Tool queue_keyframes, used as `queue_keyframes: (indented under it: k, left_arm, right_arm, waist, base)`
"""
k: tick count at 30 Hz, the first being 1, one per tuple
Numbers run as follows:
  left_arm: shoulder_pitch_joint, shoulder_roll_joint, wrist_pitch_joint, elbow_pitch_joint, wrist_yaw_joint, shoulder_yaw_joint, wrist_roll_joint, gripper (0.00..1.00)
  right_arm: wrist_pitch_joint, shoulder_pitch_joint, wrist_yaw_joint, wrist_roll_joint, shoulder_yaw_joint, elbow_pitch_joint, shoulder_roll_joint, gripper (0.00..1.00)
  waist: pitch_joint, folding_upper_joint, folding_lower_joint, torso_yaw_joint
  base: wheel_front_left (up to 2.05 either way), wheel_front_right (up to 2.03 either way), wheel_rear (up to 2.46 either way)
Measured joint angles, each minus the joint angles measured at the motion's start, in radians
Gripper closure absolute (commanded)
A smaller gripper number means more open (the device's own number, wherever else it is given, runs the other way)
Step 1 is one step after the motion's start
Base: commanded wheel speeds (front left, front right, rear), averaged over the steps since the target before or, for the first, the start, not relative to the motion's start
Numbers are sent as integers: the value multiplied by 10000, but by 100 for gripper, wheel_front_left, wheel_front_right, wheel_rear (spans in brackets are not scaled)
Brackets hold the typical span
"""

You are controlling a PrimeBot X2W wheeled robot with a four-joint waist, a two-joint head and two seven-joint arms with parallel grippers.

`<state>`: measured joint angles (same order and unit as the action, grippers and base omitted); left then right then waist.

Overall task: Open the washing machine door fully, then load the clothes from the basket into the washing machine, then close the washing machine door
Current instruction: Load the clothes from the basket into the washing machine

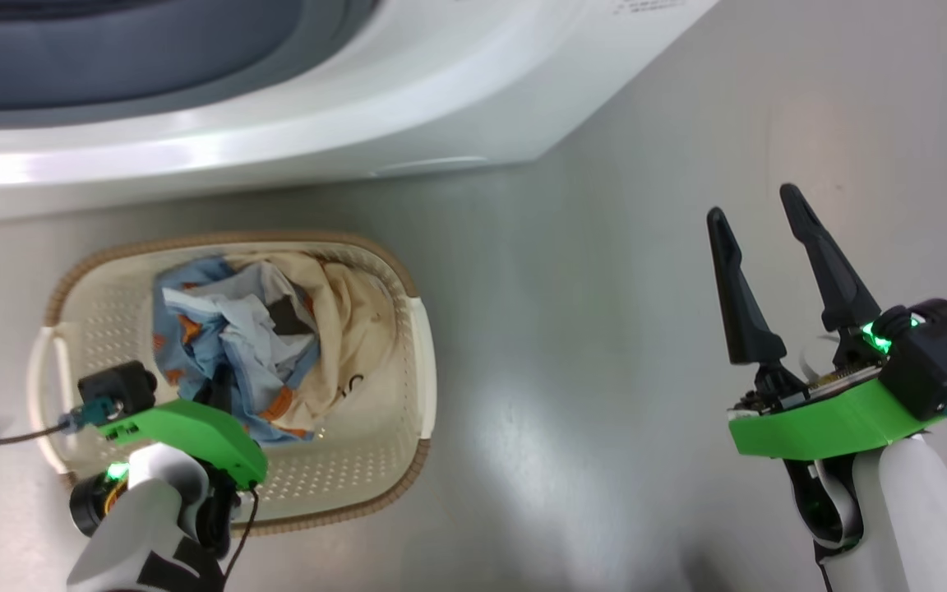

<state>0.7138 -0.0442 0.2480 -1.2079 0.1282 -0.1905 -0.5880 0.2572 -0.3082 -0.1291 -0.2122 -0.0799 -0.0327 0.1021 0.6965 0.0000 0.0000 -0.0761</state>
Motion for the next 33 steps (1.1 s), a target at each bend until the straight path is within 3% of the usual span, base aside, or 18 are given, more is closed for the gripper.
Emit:
queue_keyframes:
  k: [19,33]
  left_arm:
    - [-2741,132,2,3515,-27,447,282,100]
    - [-4637,127,2,6707,-529,368,936,100]
  right_arm:
    - [-2,1364,0,-2,301,128,155,0]
    - [-2,2138,0,-58,330,190,201,0]
  waist:
    - [-2319,0,0,855]
    - [-3758,0,0,1170]
  base:
    - [0,0,0]
    - [0,0,0]
